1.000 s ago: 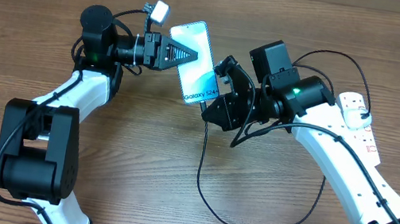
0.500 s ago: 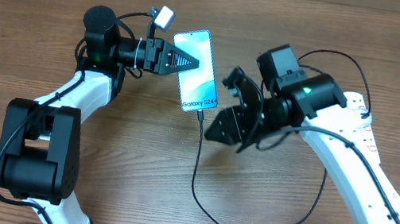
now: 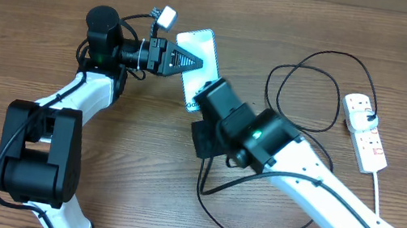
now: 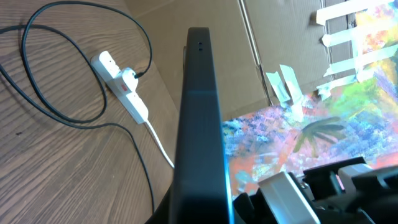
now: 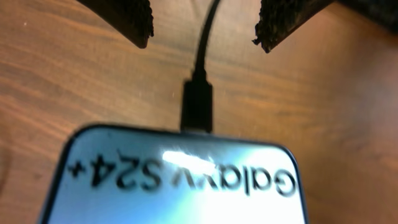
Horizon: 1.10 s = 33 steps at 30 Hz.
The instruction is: Plug charger to phone and switch on socket
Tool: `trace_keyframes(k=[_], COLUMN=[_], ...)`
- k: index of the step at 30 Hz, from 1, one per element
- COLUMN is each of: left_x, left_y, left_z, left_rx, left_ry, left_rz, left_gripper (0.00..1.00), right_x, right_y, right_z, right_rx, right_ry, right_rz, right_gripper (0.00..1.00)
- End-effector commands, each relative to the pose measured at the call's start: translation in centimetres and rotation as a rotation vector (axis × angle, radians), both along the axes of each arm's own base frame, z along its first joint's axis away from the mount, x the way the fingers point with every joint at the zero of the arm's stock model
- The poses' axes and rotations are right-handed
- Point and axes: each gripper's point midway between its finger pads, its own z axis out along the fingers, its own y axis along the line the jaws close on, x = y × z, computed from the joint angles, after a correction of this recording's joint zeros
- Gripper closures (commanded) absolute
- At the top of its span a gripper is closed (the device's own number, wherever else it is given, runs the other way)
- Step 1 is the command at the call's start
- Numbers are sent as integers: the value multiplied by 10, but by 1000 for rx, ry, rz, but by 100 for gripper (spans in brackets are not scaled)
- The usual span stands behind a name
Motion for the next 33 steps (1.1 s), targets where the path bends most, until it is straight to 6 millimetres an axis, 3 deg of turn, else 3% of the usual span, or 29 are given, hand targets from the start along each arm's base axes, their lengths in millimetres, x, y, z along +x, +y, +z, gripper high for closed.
trace_keyframes(k=[1,4,6,20,23,33], left_x=[0,-1,-2,-3,-9,-18], left_y=[-2,-2,-2,-2,-1,-13], left_z=[-1,0,0,0,0,0], left_rx=[0,0,-1,-1,-3,-7], left_ry=[-16,-16,-16,-9,-16,-54], left_rz=[-2,-9,-12,-16,-54,-103], left_gripper=[96,96,96,96,96,96], right_x=[20,24,25,19,28,67], right_y=[-13,-10,-9,-4,4,24], right_z=[6,5,5,-3,5,60], right_rx=[-26,-7,-3,11,32,118], right_ry=[-111,-126,-129,-91,-146,-366], right_rz=[-138,-141,-142,-120,-83,-29], right_gripper=[52,73,81,85,96,96])
